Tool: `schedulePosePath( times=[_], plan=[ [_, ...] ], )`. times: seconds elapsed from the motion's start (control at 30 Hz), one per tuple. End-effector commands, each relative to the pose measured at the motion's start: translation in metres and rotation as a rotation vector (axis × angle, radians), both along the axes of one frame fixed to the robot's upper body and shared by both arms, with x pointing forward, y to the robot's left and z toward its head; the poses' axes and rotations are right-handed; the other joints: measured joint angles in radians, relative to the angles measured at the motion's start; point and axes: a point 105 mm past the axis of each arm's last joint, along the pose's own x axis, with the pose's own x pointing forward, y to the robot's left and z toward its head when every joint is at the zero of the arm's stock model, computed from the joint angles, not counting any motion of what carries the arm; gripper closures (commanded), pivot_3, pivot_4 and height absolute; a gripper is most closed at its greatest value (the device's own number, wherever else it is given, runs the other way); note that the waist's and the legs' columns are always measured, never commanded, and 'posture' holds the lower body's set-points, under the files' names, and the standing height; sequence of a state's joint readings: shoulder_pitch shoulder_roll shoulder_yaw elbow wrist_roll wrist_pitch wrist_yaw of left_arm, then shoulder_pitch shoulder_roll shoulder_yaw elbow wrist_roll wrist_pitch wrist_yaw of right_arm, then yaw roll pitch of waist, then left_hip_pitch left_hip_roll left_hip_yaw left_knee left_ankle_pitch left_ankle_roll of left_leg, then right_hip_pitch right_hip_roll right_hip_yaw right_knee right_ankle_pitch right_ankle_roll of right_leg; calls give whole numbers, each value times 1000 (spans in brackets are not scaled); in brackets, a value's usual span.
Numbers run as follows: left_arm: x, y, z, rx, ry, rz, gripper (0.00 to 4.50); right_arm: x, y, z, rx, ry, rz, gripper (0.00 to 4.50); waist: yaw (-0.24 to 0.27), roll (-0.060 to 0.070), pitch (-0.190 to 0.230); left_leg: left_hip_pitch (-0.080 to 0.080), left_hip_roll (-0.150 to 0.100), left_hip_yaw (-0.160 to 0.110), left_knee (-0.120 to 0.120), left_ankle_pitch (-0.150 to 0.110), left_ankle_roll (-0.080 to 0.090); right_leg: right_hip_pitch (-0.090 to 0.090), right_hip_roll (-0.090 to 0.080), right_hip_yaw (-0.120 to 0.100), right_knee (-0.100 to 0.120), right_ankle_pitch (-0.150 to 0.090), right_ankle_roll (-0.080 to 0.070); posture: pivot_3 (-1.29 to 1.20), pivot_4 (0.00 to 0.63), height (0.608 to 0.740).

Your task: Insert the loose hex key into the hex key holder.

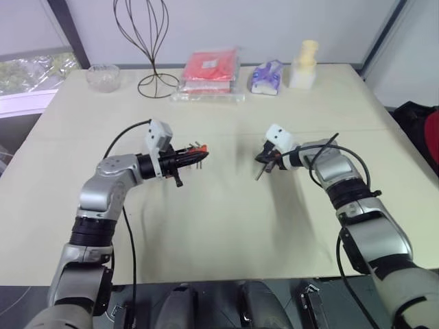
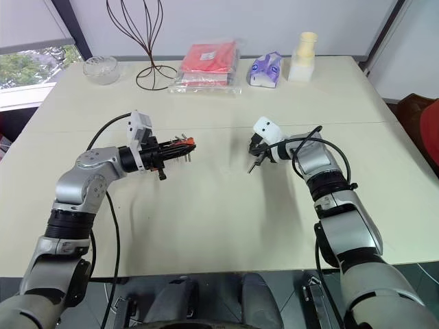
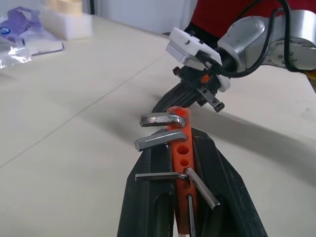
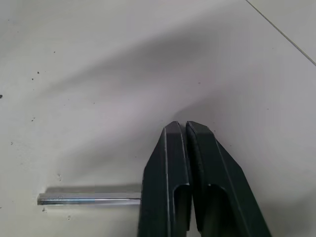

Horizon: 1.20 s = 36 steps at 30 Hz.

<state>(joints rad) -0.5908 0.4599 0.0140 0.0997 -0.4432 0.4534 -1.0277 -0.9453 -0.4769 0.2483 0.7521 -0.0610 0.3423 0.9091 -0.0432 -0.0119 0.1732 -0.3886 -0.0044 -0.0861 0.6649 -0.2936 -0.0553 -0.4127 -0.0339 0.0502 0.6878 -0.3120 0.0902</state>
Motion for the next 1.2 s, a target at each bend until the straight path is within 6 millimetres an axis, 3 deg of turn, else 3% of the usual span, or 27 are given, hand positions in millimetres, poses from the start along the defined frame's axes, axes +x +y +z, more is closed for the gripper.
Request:
schedulePosePath(
  times=[0.03, 0.2, 0.3, 0.47, 0.53, 0.7, 0.8, 1.07, 1.2],
  plan=[
    [-2, -4, 14, 6, -67, -17, 4500, -1, -16, -14, -41, 39, -71, 4483, 0, 0, 0, 0, 0, 0, 0, 0, 0, 0, 0, 0, 0, 0, 0, 0, 150, 740],
    [1, -5, 14, 7, -66, -19, 4500, 5, -19, 1, -8, -16, -99, 4483, 0, 0, 0, 0, 0, 0, 0, 0, 0, 0, 0, 0, 0, 0, 0, 0, 150, 740],
    [1, -8, 12, 9, -62, -26, 4500, 7, -18, 9, 40, -52, -98, 3425, 0, 0, 0, 0, 0, 0, 0, 0, 0, 0, 0, 0, 0, 0, 0, 0, 150, 740],
    [2, -10, 11, 11, -61, -33, 4500, 4, -5, 18, 61, -108, -14, 820, -3, 0, 0, -1, 0, 0, -1, 0, 0, -1, 0, 0, 0, 0, 0, 0, 150, 740],
    [2, -9, 10, 14, -62, -33, 4500, 2, -1, 22, 55, -124, 16, 820, -5, 0, 0, -1, 0, 1, -1, 0, 0, -2, 0, 0, 0, 0, 0, 0, 150, 740],
    [2, -9, 8, 21, -67, -29, 4500, 5, -7, 45, 178, -50, -123, 820, -3, 0, 0, -1, 0, 1, -1, 0, 0, -3, 0, 0, 0, 0, 0, 0, 150, 740],
    [1, -11, 5, 17, -66, -28, 4500, -7, -8, 47, 165, -6, -117, 820, -1, 0, 0, -3, 0, 1, -1, 0, -1, -4, 0, 0, 0, 0, 0, 0, 150, 740],
    [1, -18, 0, 6, -62, -40, 4500, -45, -10, 16, 67, 106, -99, 820, 2, 0, 0, -3, -1, 1, -1, 0, 1, -4, -1, 0, 0, 0, 0, 0, 150, 740],
    [3, -22, 0, 4, -67, -45, 4500, -46, -8, 5, 169, 197, -209, 820, -2, 0, 0, -3, 0, 1, -1, 0, 1, -4, 0, 0, 0, 0, 0, 0, 150, 740]
  ],
)
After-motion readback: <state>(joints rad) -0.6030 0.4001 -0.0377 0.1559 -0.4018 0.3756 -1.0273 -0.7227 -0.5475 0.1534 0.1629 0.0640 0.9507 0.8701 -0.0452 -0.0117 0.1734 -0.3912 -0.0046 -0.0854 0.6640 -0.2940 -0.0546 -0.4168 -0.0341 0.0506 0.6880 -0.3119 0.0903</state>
